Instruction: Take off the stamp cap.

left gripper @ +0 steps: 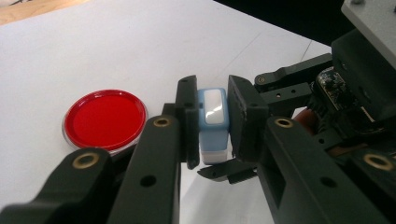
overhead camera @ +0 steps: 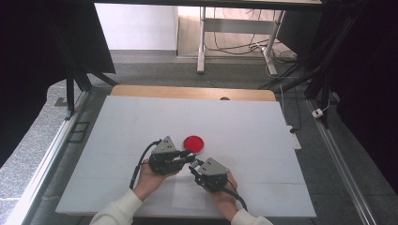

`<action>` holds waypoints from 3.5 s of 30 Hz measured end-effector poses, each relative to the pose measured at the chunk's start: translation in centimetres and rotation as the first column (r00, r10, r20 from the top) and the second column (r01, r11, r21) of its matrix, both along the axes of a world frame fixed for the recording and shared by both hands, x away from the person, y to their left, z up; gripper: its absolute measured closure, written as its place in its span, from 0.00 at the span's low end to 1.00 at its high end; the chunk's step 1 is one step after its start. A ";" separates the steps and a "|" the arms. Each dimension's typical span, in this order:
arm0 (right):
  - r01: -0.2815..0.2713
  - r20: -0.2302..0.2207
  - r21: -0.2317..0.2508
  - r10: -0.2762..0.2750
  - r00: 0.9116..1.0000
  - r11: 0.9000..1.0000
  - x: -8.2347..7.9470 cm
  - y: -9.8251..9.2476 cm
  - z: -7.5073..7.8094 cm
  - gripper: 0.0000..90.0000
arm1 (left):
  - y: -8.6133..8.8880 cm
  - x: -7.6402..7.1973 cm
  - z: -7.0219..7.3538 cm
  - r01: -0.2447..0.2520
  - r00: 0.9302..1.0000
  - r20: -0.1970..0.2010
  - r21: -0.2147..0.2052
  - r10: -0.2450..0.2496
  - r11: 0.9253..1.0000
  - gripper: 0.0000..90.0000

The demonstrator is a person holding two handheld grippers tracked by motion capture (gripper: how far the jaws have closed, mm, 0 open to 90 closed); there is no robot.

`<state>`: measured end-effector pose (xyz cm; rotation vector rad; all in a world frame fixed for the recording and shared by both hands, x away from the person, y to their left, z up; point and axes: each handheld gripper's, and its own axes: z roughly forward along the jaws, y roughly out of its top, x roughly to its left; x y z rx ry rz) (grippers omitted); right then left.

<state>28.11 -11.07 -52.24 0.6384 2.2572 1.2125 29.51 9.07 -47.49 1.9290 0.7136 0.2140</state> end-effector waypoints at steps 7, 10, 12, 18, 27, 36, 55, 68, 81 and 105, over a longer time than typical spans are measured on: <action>0.016 -0.038 0.071 -0.014 0.999 0.997 -0.1 -0.1 -0.1 0.72 | 0.1 0.0 0.1 -0.002 1.000 0.003 -0.009 0.002 1.000 0.83; 0.022 -0.036 0.078 -0.019 0.999 0.997 -0.2 -0.1 -0.1 0.72 | 0.1 -0.1 0.1 0.000 1.000 0.002 -0.012 0.000 1.000 0.83; 0.024 -0.035 0.080 -0.021 0.999 0.996 -0.2 -0.1 -0.1 0.72 | 0.1 -0.1 0.1 0.000 1.000 0.001 -0.012 0.000 1.000 0.83; 0.015 -0.015 0.050 -0.014 1.000 0.999 -0.2 -0.1 -0.2 0.72 | 0.1 0.0 0.1 0.003 1.000 -0.007 -0.011 -0.003 1.000 0.83; 0.013 0.000 0.031 -0.013 1.000 0.999 -0.3 -0.1 -0.2 0.72 | 0.0 -0.2 0.1 0.002 1.000 0.002 -0.009 -0.002 1.000 0.84; 0.006 0.002 0.008 -0.006 1.000 1.000 -0.1 0.0 -0.3 0.72 | -0.1 -0.2 0.0 -0.002 1.000 0.001 0.001 0.002 1.000 0.84; -0.010 0.024 -0.006 0.010 1.000 1.000 -0.1 -0.1 -0.1 0.72 | 0.1 -0.1 0.1 -0.007 1.000 -0.007 -0.016 0.007 1.000 0.84; -0.004 0.005 -0.004 0.004 1.000 1.000 0.0 -0.4 -0.1 0.72 | 2.0 -0.2 0.9 -0.062 0.998 0.027 -0.059 0.064 0.996 0.84; 0.000 -0.017 0.017 0.000 1.000 1.000 0.3 -1.3 0.3 0.72 | 1.6 -0.1 0.4 -0.040 0.999 0.001 -0.049 0.040 0.998 0.84; 0.006 -0.051 0.079 -0.002 0.999 0.997 0.7 -4.9 1.2 0.72 | 2.1 -0.2 0.5 -0.067 0.997 0.020 -0.058 0.068 0.996 0.84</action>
